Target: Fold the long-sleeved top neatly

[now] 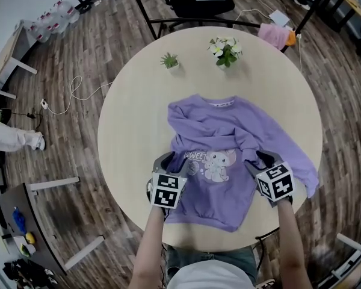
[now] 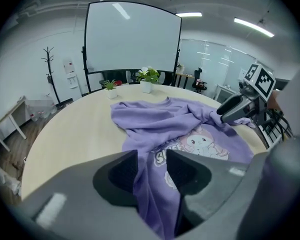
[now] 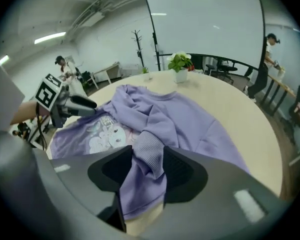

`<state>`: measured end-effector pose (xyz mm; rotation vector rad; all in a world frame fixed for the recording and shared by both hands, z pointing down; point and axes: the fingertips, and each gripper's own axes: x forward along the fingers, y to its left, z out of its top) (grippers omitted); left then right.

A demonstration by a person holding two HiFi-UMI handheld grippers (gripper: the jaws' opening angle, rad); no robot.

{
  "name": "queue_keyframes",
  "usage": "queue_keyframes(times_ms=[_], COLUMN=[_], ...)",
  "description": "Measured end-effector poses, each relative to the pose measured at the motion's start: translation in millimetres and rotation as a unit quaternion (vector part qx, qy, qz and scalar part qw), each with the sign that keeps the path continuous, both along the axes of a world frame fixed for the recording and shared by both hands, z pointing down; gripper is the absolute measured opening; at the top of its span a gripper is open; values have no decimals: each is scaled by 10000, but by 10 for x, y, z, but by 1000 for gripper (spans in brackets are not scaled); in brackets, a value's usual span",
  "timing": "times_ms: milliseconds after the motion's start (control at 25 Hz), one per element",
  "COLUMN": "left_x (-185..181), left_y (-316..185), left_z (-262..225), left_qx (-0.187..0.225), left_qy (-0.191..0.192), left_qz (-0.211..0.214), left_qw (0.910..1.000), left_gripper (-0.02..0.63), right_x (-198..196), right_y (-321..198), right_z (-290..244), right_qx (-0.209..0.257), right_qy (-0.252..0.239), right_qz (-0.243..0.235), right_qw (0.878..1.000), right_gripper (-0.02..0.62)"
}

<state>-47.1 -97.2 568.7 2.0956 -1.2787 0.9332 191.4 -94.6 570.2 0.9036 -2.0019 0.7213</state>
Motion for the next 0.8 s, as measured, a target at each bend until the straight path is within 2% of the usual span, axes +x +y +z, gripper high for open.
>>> queue_keyframes(times_ms=[40,120,240,360,520,600,640,800], left_x=[-3,-27,-79,-139,-168,-224,-272,-548], left_y=[-16,-51,-97,-141,-205,-246,-266,-321], left_z=[33,97,170,217,287,273,244,96], left_qx=[8,9,-17,9,59,167,244,549], left_qy=[-67,-200,-365,-560,-941,-1025,-1002,-690], left_qz=[-5,-35,-111,-233,-252,-485,-667,-1392], left_qw=[10000,9998,9993,9982,9952,9934,9924,9863], left_gripper=[184,184,184,184,181,107,46,29], right_x=[14,50,71,104,152,209,246,397], right_y=[-4,-47,-153,-336,-584,-680,-717,-777], right_z=[50,73,-84,-397,-817,-920,-934,-786], right_qx=[25,133,415,913,1356,1361,1309,903], right_qy=[182,407,404,300,-182,-431,-532,-760], right_qz=[-37,-40,-63,-68,58,213,307,649], right_qw=[9998,9991,9983,9954,9906,9895,9895,9909], right_gripper=[195,40,38,38,38,38,38,38])
